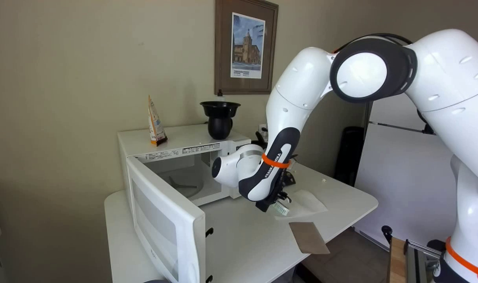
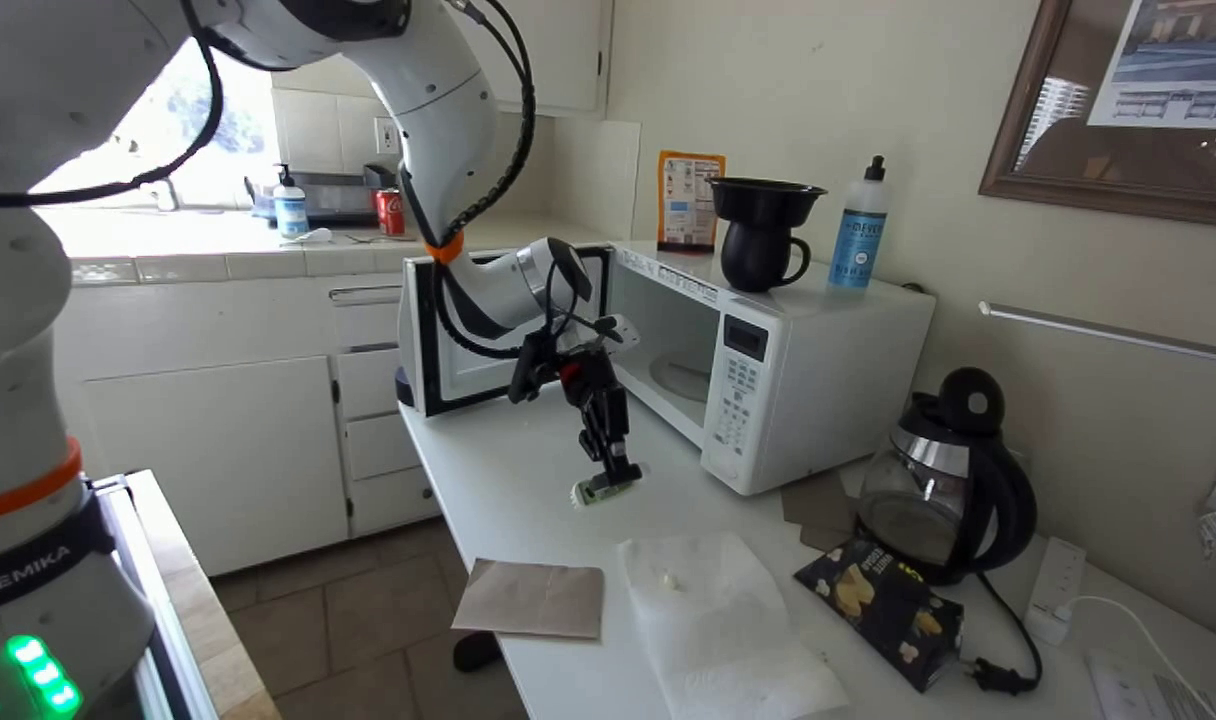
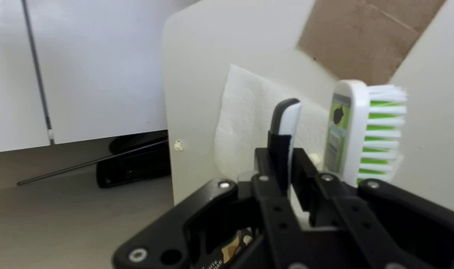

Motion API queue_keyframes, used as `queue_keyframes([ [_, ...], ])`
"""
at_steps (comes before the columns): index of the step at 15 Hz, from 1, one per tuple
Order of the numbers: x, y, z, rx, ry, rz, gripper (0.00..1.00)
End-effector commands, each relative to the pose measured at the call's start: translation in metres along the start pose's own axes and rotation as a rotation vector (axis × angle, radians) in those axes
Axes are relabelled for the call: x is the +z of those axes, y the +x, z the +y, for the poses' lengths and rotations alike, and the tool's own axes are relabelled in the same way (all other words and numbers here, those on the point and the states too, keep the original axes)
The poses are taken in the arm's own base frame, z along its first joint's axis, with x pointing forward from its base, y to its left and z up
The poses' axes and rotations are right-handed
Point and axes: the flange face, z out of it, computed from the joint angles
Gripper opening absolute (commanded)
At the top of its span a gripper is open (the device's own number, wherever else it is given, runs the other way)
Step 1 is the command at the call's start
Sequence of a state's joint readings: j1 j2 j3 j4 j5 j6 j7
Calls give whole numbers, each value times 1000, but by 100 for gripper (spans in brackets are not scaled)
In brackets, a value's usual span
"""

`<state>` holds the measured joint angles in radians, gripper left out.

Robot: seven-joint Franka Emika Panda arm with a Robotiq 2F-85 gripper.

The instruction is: Make the white brush stand on its bristles

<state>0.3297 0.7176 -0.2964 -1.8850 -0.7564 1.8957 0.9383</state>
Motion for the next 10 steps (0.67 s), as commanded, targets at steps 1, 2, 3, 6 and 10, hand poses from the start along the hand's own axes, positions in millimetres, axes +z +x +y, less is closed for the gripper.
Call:
queue_keyframes([
  [1,-4,1,-4,-13,-51,-6,19],
  [2,-6,2,-9,-21,-86,-8,19],
  [3,-6,3,-12,-25,-102,-6,19],
  [6,-3,6,-16,-27,-111,-7,19],
  [10,-9,10,-17,-17,-130,26,5],
])
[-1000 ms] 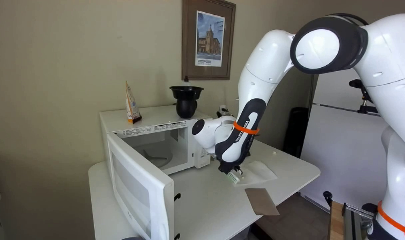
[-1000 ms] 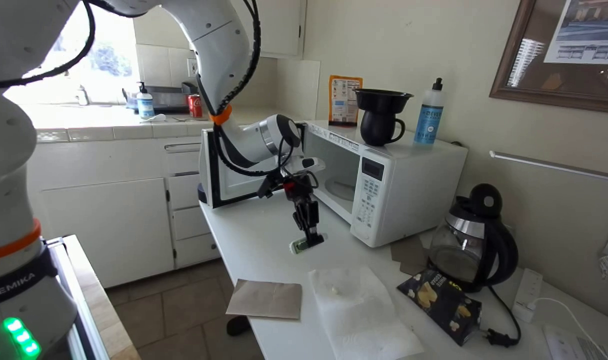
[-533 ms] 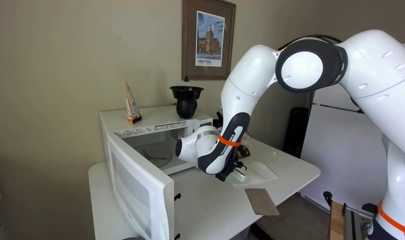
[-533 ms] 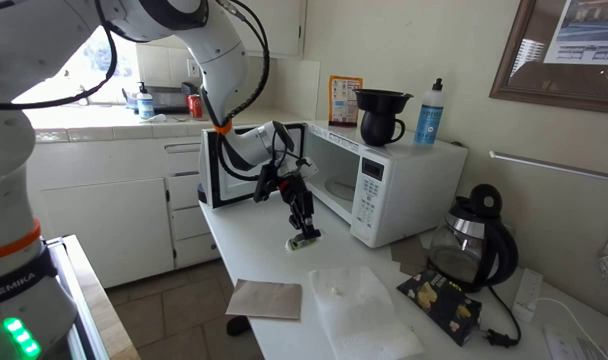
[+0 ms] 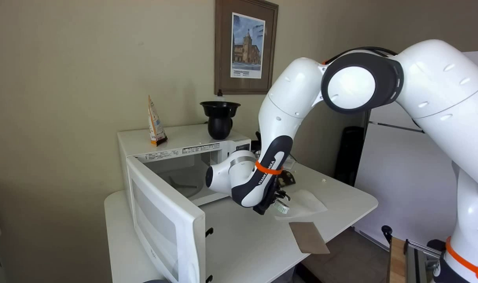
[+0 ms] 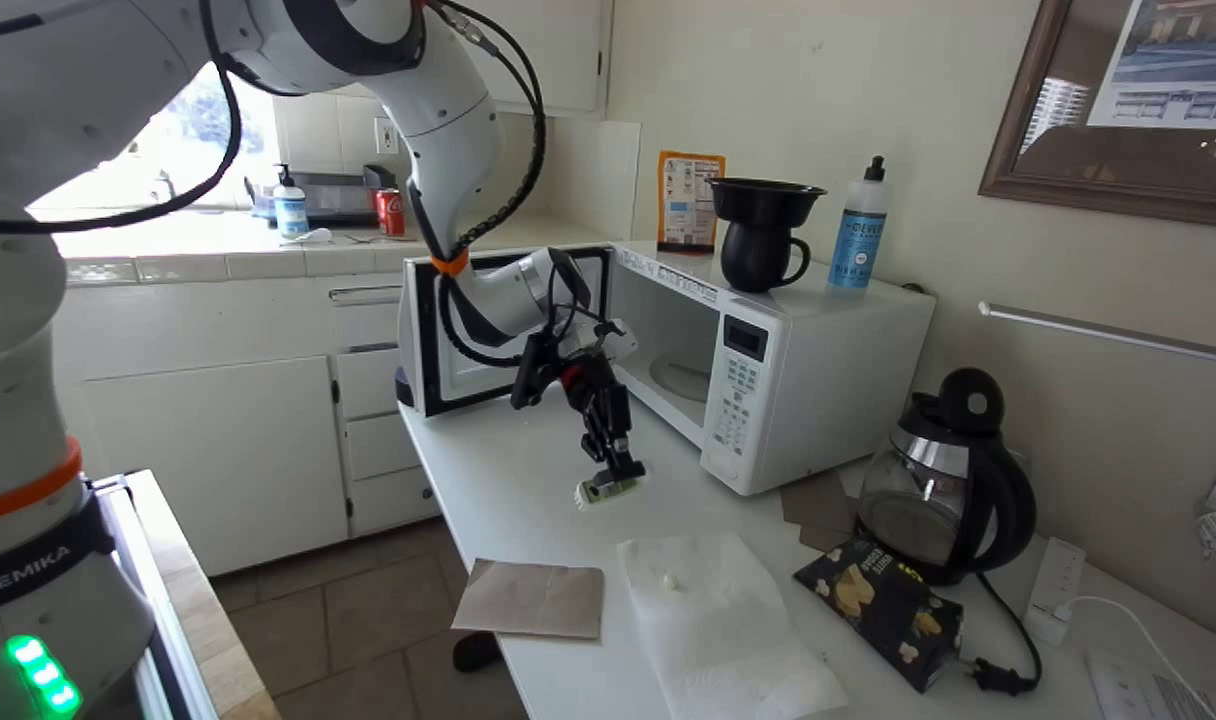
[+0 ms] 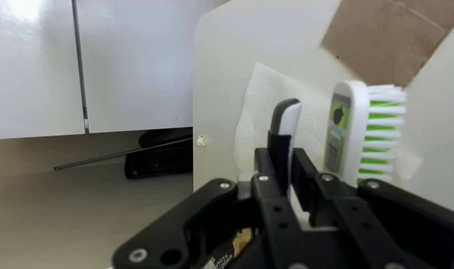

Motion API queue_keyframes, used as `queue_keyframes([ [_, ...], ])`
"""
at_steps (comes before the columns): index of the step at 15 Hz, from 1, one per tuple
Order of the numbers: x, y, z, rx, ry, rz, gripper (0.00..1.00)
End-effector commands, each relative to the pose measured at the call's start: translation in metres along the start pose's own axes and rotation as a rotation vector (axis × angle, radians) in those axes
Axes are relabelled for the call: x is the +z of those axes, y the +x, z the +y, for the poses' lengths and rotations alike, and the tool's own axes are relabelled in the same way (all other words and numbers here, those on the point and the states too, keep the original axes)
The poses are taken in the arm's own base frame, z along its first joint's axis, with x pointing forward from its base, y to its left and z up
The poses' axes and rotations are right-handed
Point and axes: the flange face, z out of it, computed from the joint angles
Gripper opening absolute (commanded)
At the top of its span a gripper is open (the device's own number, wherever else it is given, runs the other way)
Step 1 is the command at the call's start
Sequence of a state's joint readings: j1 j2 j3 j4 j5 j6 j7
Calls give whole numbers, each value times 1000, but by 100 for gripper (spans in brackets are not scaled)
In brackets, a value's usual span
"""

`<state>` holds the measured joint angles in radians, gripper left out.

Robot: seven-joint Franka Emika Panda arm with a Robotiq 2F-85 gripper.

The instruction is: Make the white brush stand on its bristles

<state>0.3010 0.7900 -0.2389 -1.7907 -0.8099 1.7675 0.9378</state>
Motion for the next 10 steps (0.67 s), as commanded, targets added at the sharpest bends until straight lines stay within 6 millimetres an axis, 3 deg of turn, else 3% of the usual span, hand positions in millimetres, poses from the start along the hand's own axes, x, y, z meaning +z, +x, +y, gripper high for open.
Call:
queue_keyframes([
  [1,-11,5,-4,5,-24,52,5],
  [10,-23,13,-35,-22,-151,61,5],
])
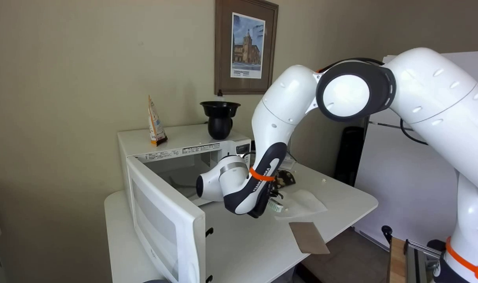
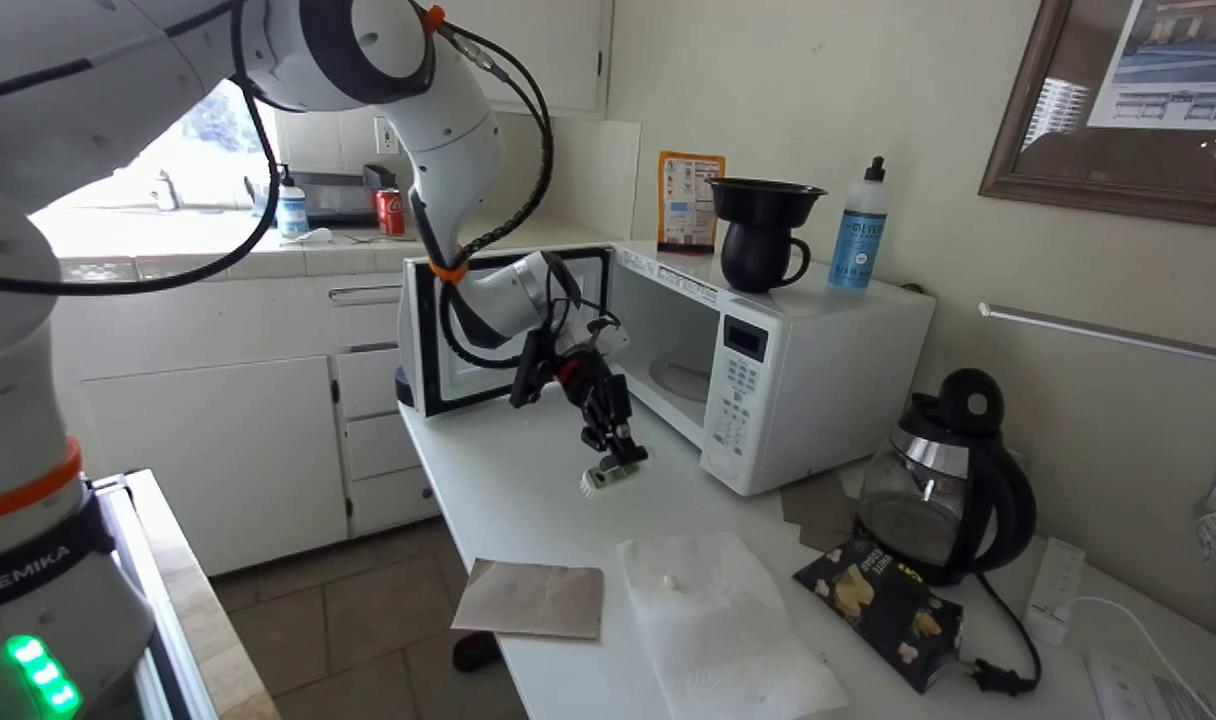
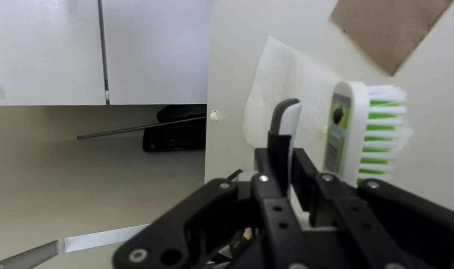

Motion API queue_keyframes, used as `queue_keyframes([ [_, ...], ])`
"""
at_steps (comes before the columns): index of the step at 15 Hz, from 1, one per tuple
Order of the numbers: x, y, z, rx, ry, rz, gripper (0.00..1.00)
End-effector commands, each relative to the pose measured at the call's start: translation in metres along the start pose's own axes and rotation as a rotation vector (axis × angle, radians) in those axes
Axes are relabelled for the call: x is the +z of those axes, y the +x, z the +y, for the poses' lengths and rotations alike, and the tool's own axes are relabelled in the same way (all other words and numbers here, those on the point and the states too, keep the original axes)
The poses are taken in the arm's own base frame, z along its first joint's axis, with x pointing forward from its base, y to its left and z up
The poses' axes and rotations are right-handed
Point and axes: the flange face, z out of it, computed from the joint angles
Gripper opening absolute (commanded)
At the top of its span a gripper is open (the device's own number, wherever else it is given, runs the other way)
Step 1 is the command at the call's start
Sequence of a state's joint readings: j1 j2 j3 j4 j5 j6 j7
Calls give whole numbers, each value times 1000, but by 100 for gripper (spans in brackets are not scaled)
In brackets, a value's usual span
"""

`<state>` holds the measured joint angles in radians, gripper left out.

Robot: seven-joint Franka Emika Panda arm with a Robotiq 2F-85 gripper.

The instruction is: Make the white brush stand on its bristles

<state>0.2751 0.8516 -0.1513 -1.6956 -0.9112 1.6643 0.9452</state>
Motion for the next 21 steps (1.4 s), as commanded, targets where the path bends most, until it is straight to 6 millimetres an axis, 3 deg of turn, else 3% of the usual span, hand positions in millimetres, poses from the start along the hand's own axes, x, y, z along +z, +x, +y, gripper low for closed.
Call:
queue_keyframes([
  [1,1,8,-20,7,-83,-11,5],
  [11,12,23,-71,-15,-121,28,5],
  [21,11,30,-87,-23,-122,46,8],
])
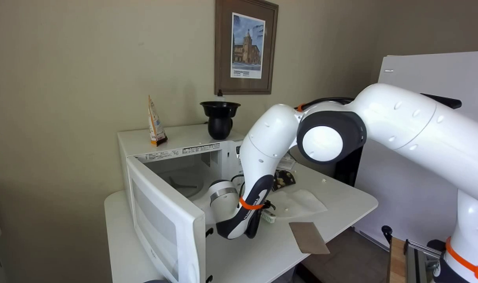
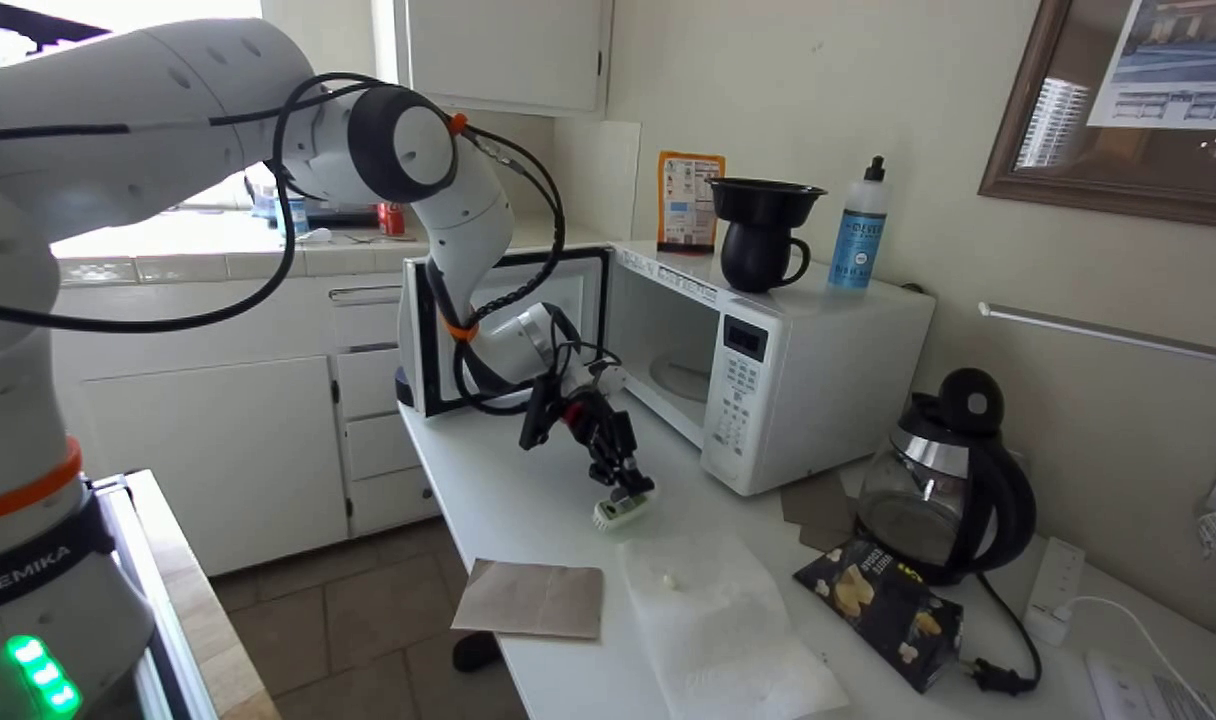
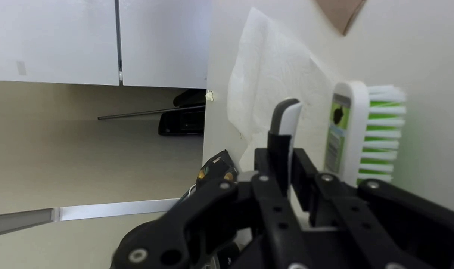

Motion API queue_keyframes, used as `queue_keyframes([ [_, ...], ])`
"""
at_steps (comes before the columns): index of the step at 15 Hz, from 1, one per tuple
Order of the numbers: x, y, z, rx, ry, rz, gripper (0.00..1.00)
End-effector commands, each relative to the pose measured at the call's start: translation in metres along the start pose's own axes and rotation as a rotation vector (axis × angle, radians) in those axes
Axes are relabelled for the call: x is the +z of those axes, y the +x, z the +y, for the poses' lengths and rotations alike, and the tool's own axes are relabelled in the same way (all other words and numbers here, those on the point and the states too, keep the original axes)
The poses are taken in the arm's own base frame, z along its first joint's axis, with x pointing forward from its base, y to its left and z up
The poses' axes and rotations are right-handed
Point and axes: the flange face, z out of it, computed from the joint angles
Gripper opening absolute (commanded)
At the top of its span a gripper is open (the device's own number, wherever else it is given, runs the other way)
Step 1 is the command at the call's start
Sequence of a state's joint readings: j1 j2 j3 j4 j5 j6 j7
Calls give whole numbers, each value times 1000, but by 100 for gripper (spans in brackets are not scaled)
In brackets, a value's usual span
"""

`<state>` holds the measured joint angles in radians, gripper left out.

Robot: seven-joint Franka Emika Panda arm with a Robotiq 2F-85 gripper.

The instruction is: Make the white brush stand on its bristles

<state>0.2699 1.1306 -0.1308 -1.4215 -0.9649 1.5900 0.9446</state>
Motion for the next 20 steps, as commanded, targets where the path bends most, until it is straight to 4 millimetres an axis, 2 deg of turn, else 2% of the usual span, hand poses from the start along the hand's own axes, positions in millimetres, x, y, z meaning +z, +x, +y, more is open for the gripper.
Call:
queue_keyframes([
  [1,-1,4,-8,-5,-20,12,12],
  [3,-1,5,-9,-5,-21,13,20],
  [10,-3,6,-12,-2,-16,19,15],
  [12,-4,7,-11,-4,-11,25,21],
  [15,-5,7,-12,-7,-11,28,40],
  [17,-7,7,-13,-10,-9,32,46],
  [19,-8,6,-14,-13,-6,34,39],
  [20,-8,6,-14,-15,-4,36,39],
])
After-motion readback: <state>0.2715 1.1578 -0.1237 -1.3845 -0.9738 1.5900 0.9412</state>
